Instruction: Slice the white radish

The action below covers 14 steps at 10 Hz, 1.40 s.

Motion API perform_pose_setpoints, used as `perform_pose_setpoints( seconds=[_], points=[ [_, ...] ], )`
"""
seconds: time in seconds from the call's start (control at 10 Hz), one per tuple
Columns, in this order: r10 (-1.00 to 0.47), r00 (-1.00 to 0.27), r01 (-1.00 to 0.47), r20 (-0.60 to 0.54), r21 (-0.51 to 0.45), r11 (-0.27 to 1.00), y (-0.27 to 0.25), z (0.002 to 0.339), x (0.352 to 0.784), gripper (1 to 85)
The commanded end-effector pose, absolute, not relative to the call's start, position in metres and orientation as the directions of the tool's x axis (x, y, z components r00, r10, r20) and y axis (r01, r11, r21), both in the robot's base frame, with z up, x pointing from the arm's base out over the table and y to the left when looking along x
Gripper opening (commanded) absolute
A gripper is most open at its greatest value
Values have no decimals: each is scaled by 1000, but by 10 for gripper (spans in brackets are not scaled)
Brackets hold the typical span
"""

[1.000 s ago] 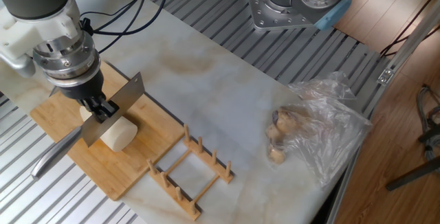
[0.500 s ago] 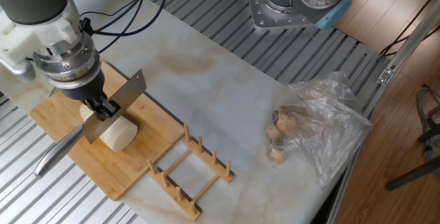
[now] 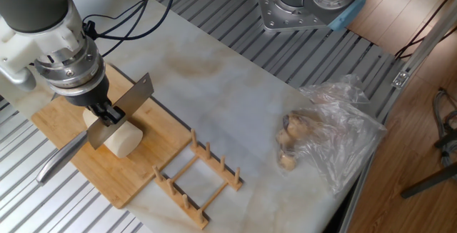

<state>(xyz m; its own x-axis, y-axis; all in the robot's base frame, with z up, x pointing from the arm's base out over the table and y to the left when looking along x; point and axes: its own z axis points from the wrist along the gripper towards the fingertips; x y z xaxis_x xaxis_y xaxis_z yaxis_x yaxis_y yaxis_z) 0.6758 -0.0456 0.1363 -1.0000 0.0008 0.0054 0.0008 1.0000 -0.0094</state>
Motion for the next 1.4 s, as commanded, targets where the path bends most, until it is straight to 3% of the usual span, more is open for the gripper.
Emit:
perform_pose_setpoints(
  seconds=[0.0,1.3],
  points=[
    [10,-1000,10,11,4,1000,-44,136,674,13],
    [-10,-1000,-10,-1,29,1000,-41,136,674,13]
  ],
)
